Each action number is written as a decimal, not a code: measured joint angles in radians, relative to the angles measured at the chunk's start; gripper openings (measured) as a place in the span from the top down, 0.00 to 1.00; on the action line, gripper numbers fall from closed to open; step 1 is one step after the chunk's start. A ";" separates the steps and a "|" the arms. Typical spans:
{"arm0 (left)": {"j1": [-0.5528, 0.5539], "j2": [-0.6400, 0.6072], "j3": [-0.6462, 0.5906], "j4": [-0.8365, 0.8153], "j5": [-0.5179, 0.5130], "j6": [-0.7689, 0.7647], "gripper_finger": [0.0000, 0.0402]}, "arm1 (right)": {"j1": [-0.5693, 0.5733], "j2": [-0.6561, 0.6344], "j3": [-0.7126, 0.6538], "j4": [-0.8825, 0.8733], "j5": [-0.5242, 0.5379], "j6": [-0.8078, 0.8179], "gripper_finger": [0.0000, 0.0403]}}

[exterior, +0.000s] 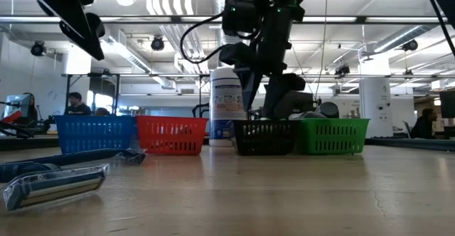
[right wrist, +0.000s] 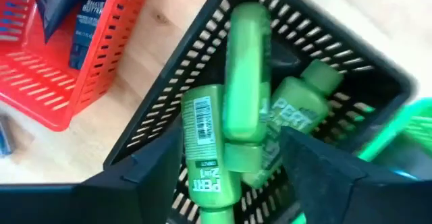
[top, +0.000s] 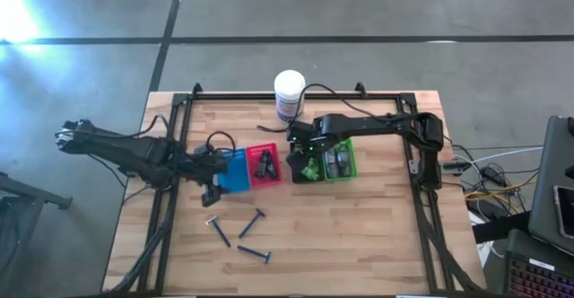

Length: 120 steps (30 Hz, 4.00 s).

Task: Pick & Place Travel size toiletries
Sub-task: Put the blue razor into the blue basket

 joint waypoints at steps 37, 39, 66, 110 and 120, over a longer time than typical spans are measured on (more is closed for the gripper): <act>-0.456 0.558 -0.084 0.215 0.156 0.341 0.36 | 0.456 -0.154 0.014 -0.062 0.258 0.143 0.20; -0.456 0.576 -0.086 0.224 0.141 0.354 0.41 | 0.458 -0.154 0.014 -0.071 0.258 0.149 0.22; -0.452 0.523 -0.097 0.235 0.074 0.207 0.94 | 0.479 -0.162 0.014 -0.070 0.256 0.156 0.44; -0.263 0.001 -0.187 1.151 -0.396 -0.096 0.94 | 0.393 -0.227 0.014 0.796 0.306 -0.149 0.21; -0.228 0.050 -0.164 1.174 -0.339 -0.101 0.94 | 0.376 -0.226 0.014 0.851 0.275 -0.167 0.20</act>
